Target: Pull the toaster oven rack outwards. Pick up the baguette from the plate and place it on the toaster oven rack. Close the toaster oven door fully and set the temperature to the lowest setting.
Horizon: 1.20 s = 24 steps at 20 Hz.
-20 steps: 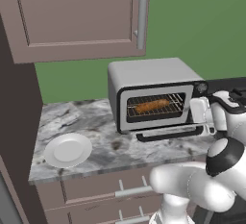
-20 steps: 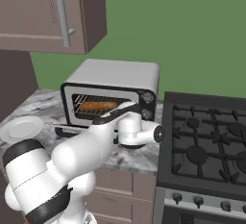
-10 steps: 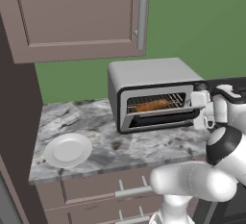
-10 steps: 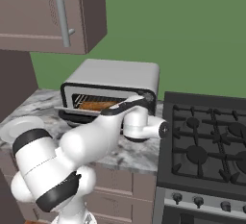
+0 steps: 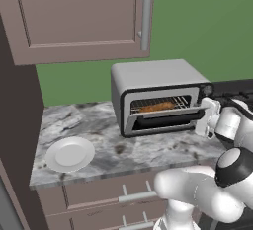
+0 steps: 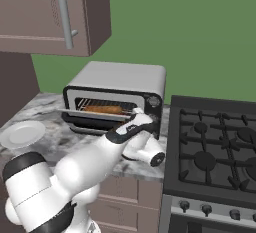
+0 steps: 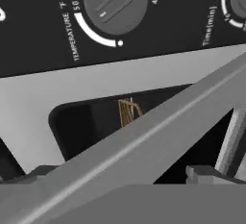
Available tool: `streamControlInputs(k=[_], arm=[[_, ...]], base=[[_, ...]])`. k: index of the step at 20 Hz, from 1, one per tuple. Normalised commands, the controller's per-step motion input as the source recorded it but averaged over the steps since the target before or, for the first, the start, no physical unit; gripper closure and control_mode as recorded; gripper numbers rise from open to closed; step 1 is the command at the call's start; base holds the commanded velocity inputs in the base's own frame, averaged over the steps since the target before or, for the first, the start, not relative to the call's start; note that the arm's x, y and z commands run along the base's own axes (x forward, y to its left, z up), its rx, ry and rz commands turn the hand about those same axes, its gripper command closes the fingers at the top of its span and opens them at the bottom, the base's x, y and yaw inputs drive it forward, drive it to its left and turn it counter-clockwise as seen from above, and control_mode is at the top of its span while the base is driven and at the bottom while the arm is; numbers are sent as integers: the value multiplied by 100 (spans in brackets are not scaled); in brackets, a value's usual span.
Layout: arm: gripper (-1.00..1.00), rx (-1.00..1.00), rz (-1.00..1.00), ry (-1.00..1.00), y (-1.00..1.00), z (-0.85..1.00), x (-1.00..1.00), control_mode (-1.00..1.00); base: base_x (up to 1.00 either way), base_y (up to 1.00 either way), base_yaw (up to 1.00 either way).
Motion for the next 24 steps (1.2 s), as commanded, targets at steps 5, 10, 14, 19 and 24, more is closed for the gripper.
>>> streamControlInputs(k=[5,10,14,19,24], arm=[[-100,0,-46,-31,42,18,32,-100],[-100,0,-51,-26,37,31,67,-100],[-100,0,-48,-23,33,27,43,-100],[-100,0,-44,-18,28,23,33,-100],[-100,0,-41,-21,23,21,18,-100]], base=[[0,0,0],[0,0,0],[0,0,0],[0,0,0],[0,0,0]])
